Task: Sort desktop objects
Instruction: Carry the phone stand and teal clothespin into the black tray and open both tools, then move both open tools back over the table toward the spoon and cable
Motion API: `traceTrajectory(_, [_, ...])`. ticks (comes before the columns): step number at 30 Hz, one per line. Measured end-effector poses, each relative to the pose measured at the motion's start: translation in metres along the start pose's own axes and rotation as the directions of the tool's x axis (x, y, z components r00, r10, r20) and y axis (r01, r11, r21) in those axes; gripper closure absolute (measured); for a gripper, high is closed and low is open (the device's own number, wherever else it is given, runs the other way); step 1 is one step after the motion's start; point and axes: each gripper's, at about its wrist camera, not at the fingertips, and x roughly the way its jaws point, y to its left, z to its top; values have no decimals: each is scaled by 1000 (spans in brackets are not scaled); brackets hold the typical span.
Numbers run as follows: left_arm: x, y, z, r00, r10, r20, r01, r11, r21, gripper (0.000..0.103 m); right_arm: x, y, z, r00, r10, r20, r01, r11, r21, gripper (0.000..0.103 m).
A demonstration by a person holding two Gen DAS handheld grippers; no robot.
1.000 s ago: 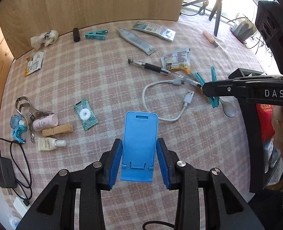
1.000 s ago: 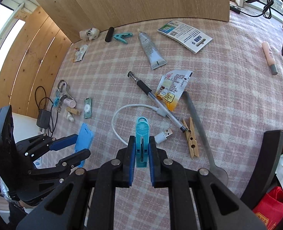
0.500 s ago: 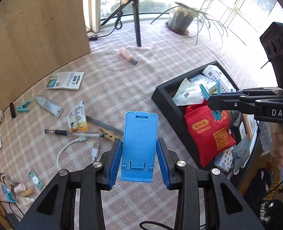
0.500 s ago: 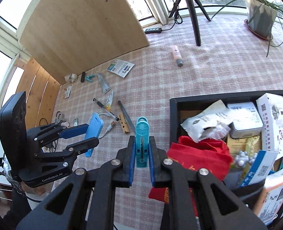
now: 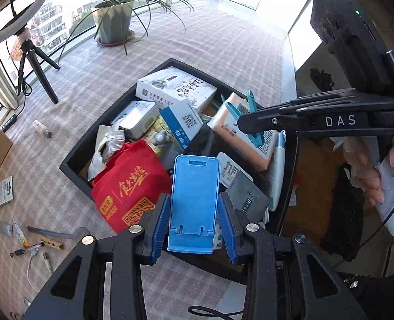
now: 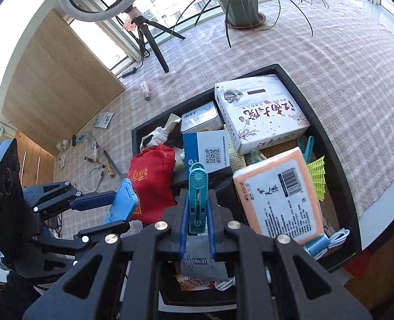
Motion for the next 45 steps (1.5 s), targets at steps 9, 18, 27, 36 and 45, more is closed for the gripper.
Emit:
traceTrajectory(9, [31,-53,-24,990,-68,-120,80,992,95,68,7,-21,-43,998,-36,-58,38,999,38,91])
traceTrajectory(18, [29,-55,-25,992,-73,-107,81,994,73,49,4,-25,-47,996,-70,-62,74,995,69,68])
traceTrajectory(27, [10,-26,-32,997,-39,-68,38,999,-21,50,5,-8,-34,997,-57,-59,59,998,31,68])
traceTrajectory(36, [-9,35,-62,999,32,-24,-36,980,-195,50,23,44,-13,996,-21,-86,13,995,-96,67])
traceTrajectory(45, [-42,135,-127,985,171,-13,-157,870,-468,50,60,123,11,991,11,-136,-48,961,-273,63])
